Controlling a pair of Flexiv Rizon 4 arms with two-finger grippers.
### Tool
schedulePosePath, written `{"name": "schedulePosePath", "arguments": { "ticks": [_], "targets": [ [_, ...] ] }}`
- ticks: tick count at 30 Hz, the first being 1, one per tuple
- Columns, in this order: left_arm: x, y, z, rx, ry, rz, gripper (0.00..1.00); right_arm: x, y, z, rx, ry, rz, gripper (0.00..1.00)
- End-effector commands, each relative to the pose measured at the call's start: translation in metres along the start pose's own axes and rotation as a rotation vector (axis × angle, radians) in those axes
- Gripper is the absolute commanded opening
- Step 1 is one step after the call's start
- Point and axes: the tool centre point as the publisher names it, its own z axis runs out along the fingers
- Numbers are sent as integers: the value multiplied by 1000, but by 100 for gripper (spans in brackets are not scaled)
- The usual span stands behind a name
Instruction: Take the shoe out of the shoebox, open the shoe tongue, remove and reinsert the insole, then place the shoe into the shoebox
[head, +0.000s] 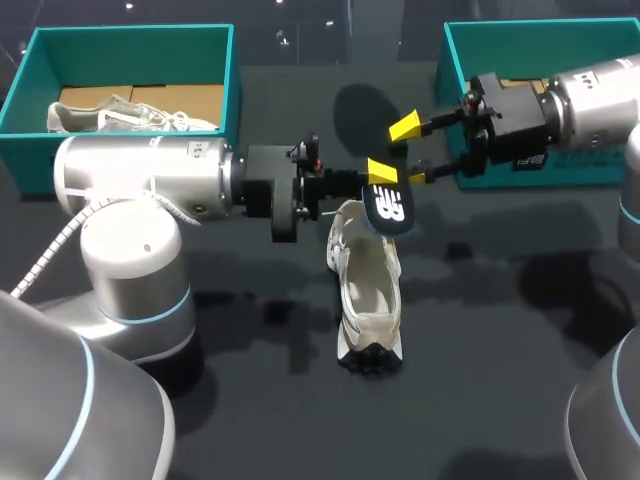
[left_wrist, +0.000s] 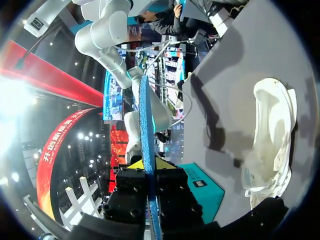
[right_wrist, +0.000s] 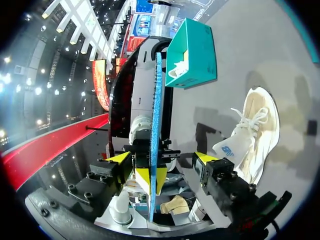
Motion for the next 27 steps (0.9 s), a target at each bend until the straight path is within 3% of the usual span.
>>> {"name": "schedulePosePath", "arguments": {
  "ticks": [1, 6, 13, 16, 27],
  "targets": [
    [1, 0, 7, -5, -2, 7, 0, -1, -4, 5, -15, 11, -3, 60],
    [2, -1, 10, -8, 0, 23, 0, -1, -4, 8, -23, 30, -5, 49],
    [6, -2, 12, -13, 3, 24, 0, -3, -5, 11, -41, 47, -19, 41],
    [8, -2, 12, -17, 4, 27, 0, -3, -5, 11, -46, 49, -23, 32],
    [11, -3, 15, -13, 10, 37, 0, -5, -4, 11, -49, 59, -21, 22]
  ]
}}
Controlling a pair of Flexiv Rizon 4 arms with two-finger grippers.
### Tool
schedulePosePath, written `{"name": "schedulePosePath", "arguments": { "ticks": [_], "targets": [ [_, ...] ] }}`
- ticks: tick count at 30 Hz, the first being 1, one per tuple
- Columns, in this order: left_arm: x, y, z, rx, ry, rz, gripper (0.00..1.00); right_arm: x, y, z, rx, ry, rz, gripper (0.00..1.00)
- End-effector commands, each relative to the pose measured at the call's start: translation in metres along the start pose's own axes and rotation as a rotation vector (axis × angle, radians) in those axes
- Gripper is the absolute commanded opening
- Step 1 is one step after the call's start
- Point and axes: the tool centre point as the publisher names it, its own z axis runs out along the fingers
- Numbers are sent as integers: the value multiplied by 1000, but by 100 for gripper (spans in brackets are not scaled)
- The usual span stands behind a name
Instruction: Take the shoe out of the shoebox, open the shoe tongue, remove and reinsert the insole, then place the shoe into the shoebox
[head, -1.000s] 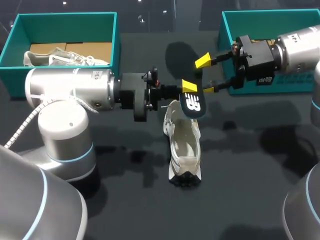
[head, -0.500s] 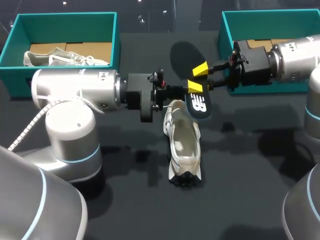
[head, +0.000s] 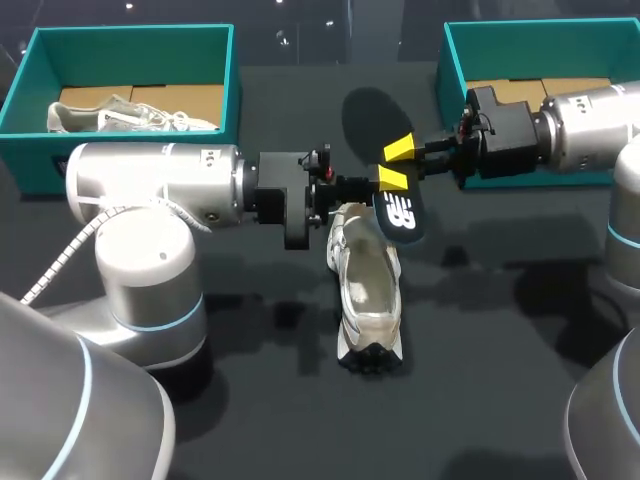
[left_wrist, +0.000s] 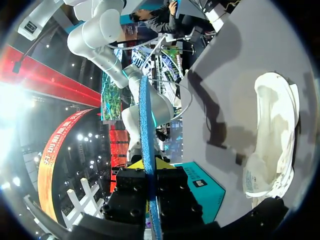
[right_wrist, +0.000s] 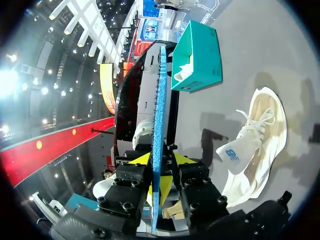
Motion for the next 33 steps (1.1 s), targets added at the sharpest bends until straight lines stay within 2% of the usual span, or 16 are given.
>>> {"name": "schedulePosePath", "arguments": {
  "ticks": [1, 4, 6, 7, 14, 15, 16, 22, 27, 29, 33],
  "targets": [
    [2, -1, 4, 0, -1, 5, 0, 0, -1, 1, -3, 1, -1, 21],
    [3, -2, 6, 1, 0, 8, 0, -1, -1, 1, -3, 5, -2, 9],
    [4, -2, 7, 1, 0, 9, 0, -1, -1, 1, 1, 10, -4, 5],
    [4, -2, 7, 1, 1, 10, 0, -1, -1, 1, 2, 11, -5, 0],
    [7, -2, 9, -9, 9, 15, 0, -2, -2, 1, 6, 16, -6, 0],
    [6, -2, 7, -11, 12, 16, 62, -2, -2, 1, 7, 16, -6, 0],
    [5, -2, 4, -13, 14, 18, 100, -2, -2, 1, 8, 16, -7, 0],
    [-6, 3, -35, -31, 66, -1, 100, -4, -8, -5, 2, 19, -7, 0],
    [-15, 17, -72, -51, 138, -50, 100, -8, -12, -6, -2, 23, -3, 0],
    [-18, 26, -86, -48, 202, -38, 100, -12, -14, -5, 0, 28, 3, 0],
    [-18, 26, -86, -48, 202, -38, 100, -16, -16, 0, 4, 35, 17, 0]
  ]
}}
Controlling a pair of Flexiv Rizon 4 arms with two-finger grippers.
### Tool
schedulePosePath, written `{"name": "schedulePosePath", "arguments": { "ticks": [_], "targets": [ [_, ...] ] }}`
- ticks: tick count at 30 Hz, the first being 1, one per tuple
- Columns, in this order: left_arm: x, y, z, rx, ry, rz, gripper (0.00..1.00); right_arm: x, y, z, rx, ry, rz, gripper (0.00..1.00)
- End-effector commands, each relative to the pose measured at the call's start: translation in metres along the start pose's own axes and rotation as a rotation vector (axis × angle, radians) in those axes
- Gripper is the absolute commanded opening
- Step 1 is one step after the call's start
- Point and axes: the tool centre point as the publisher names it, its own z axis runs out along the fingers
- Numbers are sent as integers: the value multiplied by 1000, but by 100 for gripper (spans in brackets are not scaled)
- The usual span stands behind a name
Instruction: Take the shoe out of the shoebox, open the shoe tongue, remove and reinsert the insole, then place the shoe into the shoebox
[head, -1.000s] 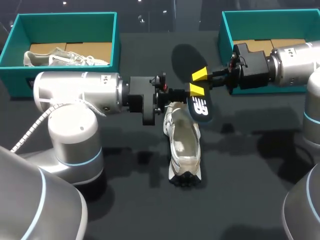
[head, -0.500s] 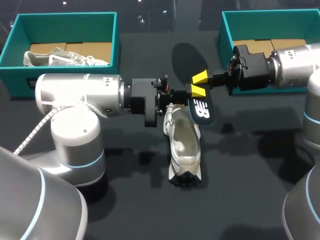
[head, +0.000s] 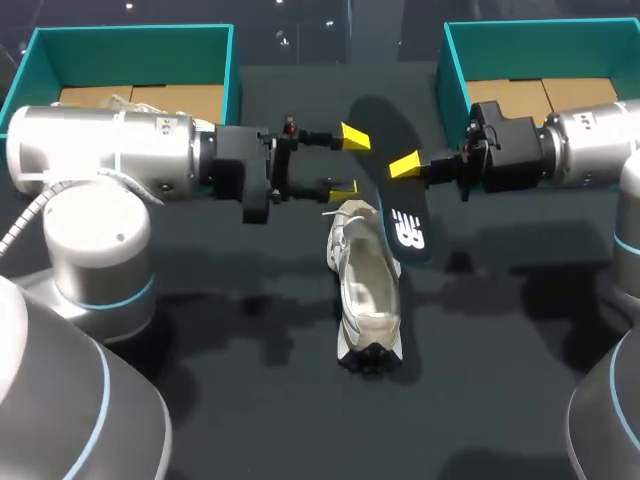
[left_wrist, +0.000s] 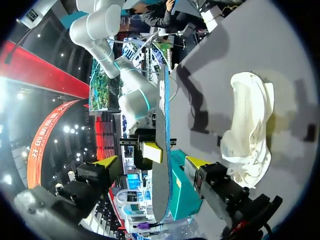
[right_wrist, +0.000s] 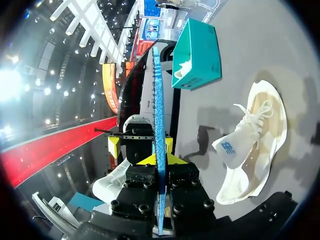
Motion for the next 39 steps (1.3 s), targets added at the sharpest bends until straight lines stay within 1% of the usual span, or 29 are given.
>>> {"name": "schedulePosePath", "arguments": {
  "ticks": [1, 14, 17, 18, 20, 21, 22, 23, 24, 25, 26, 27, 29, 30, 31, 32, 33, 39],
  "targets": [
    [-5, 1, -30, 20, 58, -2, 100, -6, -3, 6, -3, 5, 11, 0],
    [-5, 1, -30, 20, 58, -2, 100, -22, -5, 22, -33, 20, 39, 0],
    [-5, 1, -30, 20, 58, -2, 100, -23, -5, 23, -39, 21, 37, 0],
    [-8, 4, -32, 23, 72, 8, 100, -23, -5, 23, -39, 21, 37, 0],
    [-17, 11, -34, 12, 132, 29, 100, -23, -5, 23, -39, 21, 37, 0],
    [-21, 16, -35, 22, 163, 5, 100, -23, -5, 23, -39, 21, 37, 0],
    [-25, 22, -35, 29, 233, -15, 100, -23, -5, 23, -39, 21, 37, 0],
    [-29, 24, -35, 20, 276, 14, 100, -23, -5, 23, -39, 21, 37, 0],
    [-35, 26, -37, 26, 290, 21, 100, -23, -5, 23, -39, 21, 37, 0],
    [-40, 28, -37, 35, 339, 11, 100, -23, -5, 23, -39, 21, 37, 0],
    [-44, 31, -37, 42, 363, 19, 100, -23, -5, 23, -39, 21, 37, 0],
    [-49, 33, -38, 50, 370, 36, 100, -23, -5, 23, -39, 21, 37, 0],
    [-58, 38, -37, 48, 464, 46, 100, -23, -5, 23, -39, 21, 37, 0],
    [-62, 40, -36, 74, 507, 20, 100, -23, -5, 23, -39, 21, 37, 0],
    [-65, 43, -34, 70, 596, 27, 100, -23, -5, 23, -39, 21, 37, 0],
    [-71, 44, -35, 40, 618, 100, 100, -23, -5, 23, -39, 21, 37, 0],
    [-76, 45, -37, -17, 645, 163, 100, -23, -5, 23, -39, 21, 37, 0],
    [-76, 45, -37, -17, 645, 163, 100, -23, -5, 23, -39, 21, 37, 0]
  ]
}}
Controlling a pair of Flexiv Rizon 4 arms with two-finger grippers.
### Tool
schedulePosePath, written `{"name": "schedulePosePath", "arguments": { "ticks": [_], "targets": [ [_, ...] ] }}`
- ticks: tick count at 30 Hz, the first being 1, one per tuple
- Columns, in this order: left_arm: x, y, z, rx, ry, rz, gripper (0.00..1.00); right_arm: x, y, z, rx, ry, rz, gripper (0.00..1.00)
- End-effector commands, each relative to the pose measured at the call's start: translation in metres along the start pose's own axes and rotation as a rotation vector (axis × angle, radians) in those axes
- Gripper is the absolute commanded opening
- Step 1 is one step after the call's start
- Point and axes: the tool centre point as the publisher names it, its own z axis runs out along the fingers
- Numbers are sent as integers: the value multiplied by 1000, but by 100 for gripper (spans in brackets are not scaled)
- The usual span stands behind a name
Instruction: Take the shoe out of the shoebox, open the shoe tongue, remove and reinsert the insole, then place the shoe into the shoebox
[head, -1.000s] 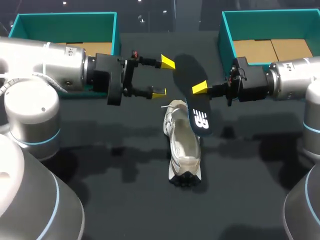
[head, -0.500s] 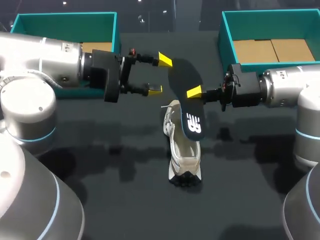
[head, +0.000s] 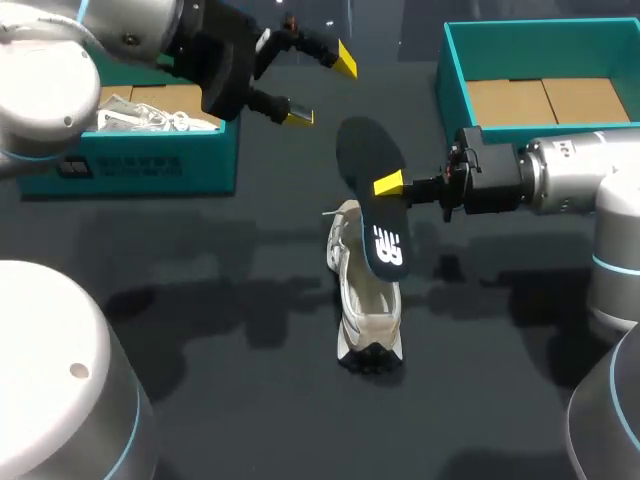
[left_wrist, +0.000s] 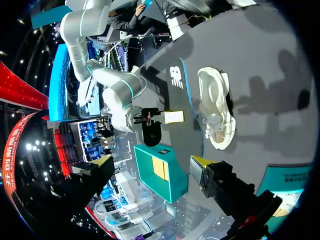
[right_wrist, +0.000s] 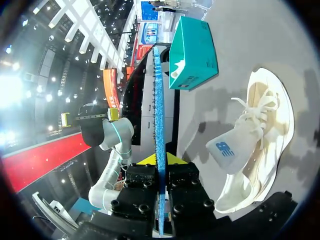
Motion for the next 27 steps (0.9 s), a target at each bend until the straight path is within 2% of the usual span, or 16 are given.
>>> {"name": "schedulePosePath", "arguments": {
  "ticks": [1, 4, 7, 8, 9, 10, 11, 13, 15, 16, 19, 27],
  "targets": [
    [-7, -1, 0, -12, 205, 7, 100, 0, -1, 1, -1, -2, 0, 0],
    [-7, -1, 0, -12, 205, 7, 100, 0, -1, 1, -1, -2, 0, 0],
    [-27, 12, 8, 55, 295, 6, 100, 0, -1, 1, -1, -2, 0, 0],
    [-33, 18, 11, 61, 369, -9, 100, 0, -1, 1, -1, -2, 0, 0],
    [-37, 22, 14, 99, 409, -11, 100, 0, -1, 1, -1, -2, 0, 0],
    [-41, 27, 14, 127, 412, -30, 100, 0, -1, 1, -1, -2, 0, 0],
    [-43, 31, 15, 156, 469, -56, 100, 0, -1, 1, -1, -2, 0, 0],
    [-46, 34, 18, 166, 510, -44, 100, 0, -1, 1, -1, -2, 0, 0],
    [-48, 37, 24, 199, 609, -77, 100, 0, -1, 1, -1, -2, 0, 0],
    [-49, 37, 26, 184, 616, -72, 100, 0, -1, 1, -1, -2, 0, 0],
    [-50, 33, 35, 173, 734, -69, 100, 0, -1, 1, -1, -2, 0, 0],
    [-48, 31, 53, 217, 974, -119, 100, 0, -1, 1, -1, -2, 0, 0]
  ]
}}
